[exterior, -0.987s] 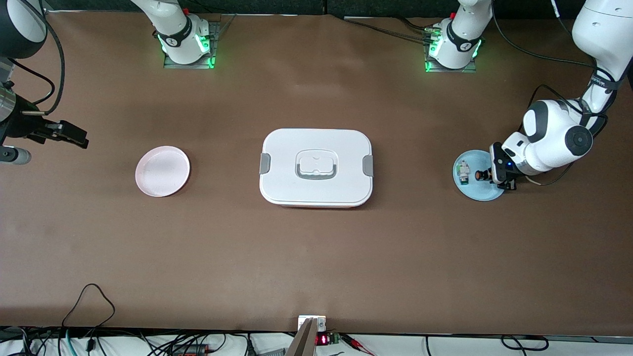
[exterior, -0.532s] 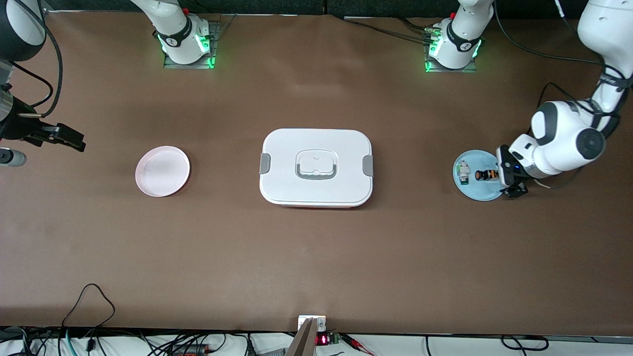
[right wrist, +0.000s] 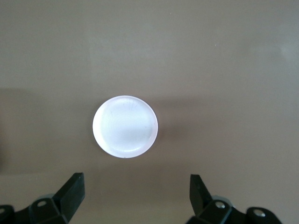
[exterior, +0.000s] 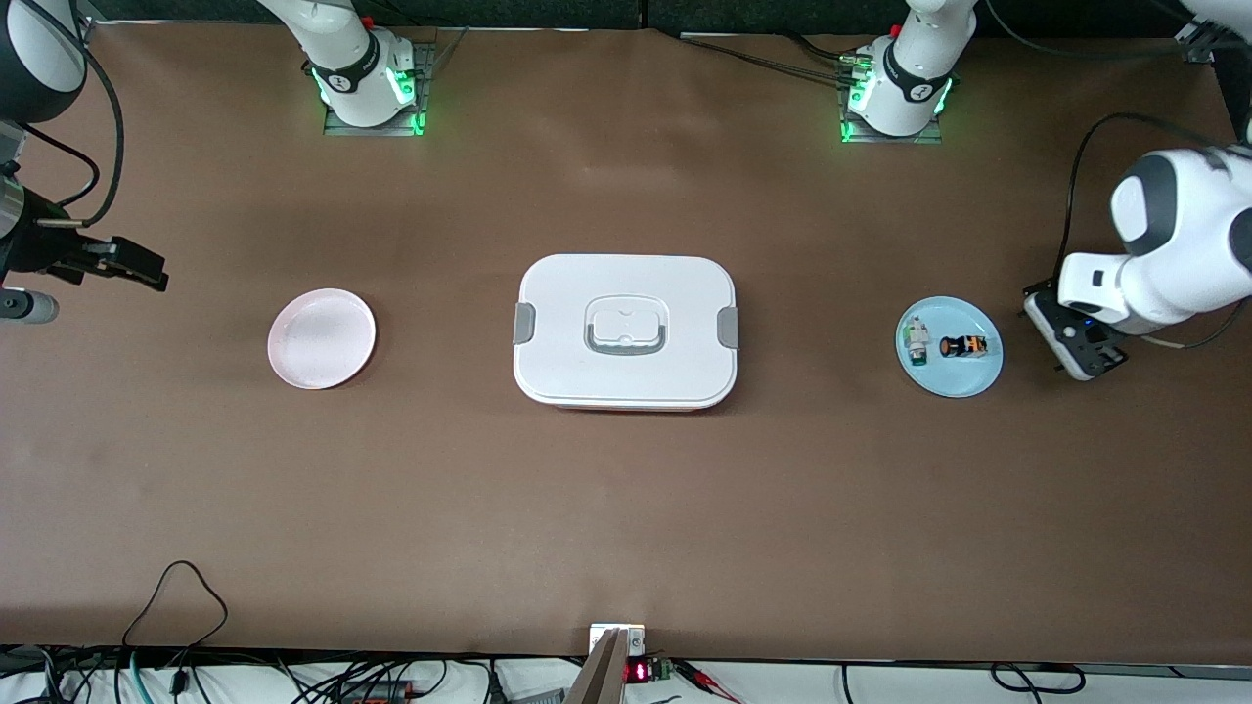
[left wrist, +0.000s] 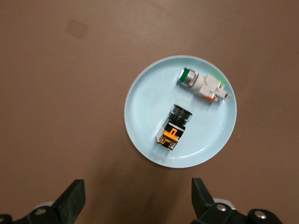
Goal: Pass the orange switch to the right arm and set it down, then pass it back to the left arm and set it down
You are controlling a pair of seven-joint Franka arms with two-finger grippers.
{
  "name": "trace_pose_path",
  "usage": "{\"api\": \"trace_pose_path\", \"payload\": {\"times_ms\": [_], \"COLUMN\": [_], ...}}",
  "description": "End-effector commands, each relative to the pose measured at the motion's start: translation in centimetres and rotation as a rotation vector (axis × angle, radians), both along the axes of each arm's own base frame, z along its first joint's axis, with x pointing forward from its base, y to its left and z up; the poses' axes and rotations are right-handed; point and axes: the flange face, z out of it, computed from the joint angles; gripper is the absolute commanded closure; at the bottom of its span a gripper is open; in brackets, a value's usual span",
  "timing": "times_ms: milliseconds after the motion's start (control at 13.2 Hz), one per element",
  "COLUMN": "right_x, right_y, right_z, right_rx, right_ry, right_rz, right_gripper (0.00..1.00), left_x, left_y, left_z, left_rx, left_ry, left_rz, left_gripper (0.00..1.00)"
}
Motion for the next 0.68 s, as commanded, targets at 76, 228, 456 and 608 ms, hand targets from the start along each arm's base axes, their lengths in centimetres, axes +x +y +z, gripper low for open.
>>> {"api": "trace_pose_path", "payload": {"times_ms": [76, 228, 456, 608], "right_x": [-1.7, -1.9, -1.9, -1.8], "right_y": [-0.1, -0.1, 0.3, 0.4], "right_z": [0.2, 0.7, 2.5, 2.8], "right_rx": [0.058, 0.058, 0.044, 0.044], "right_ry": [0.012, 0.006, -0.025, -0.031], "right_rz": [0.007, 0.007, 0.018, 0.028], "right_gripper": [0.0, 0.0, 0.0, 0.0], "left_x": [0.9, 1.2, 1.5, 0.8], "left_y": [-0.9, -2.6, -3.1, -3.3], "left_z": [7.7, 11.7, 16.1, 19.0], "left_rx": [-0.021, -0.005, 0.028, -0.006], "left_ry": [0.037, 0.072, 0.082, 0.095], "left_rz": [0.231, 0.387, 0.685, 0.766], "left_gripper": [0.0, 0.0, 0.0, 0.0]}}
